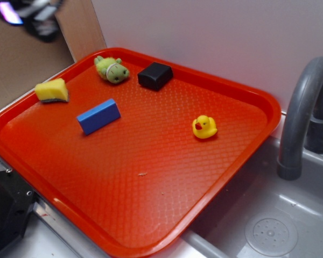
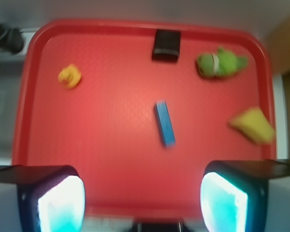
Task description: Grab the blue block.
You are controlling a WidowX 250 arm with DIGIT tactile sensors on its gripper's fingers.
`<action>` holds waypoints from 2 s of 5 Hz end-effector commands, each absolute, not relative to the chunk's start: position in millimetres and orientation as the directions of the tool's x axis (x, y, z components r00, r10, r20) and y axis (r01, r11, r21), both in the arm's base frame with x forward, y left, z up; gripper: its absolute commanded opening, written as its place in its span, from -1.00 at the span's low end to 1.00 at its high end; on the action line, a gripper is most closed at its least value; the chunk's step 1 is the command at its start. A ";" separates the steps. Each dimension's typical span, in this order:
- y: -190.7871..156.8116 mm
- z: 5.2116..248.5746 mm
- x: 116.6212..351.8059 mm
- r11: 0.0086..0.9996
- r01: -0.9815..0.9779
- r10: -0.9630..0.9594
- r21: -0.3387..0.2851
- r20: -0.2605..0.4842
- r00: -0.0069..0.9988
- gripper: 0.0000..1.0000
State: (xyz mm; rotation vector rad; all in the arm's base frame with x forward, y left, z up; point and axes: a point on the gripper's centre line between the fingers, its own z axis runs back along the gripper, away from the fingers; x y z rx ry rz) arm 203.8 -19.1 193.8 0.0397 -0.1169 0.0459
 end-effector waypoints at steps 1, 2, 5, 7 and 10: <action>-11.5 138.7 254.3 0.996 0.029 -0.037 0.083 0.090 0.995 1.00; -1.5 100.4 247.6 0.994 0.050 -0.053 0.101 0.032 0.998 1.00; 25.3 47.8 230.6 0.984 0.029 -0.017 0.174 -0.074 0.997 1.00; 31.3 29.2 235.6 0.977 0.047 -0.031 0.208 -0.078 0.996 0.45; 14.8 76.9 232.8 0.981 0.068 -0.054 0.180 -0.081 0.995 -1.00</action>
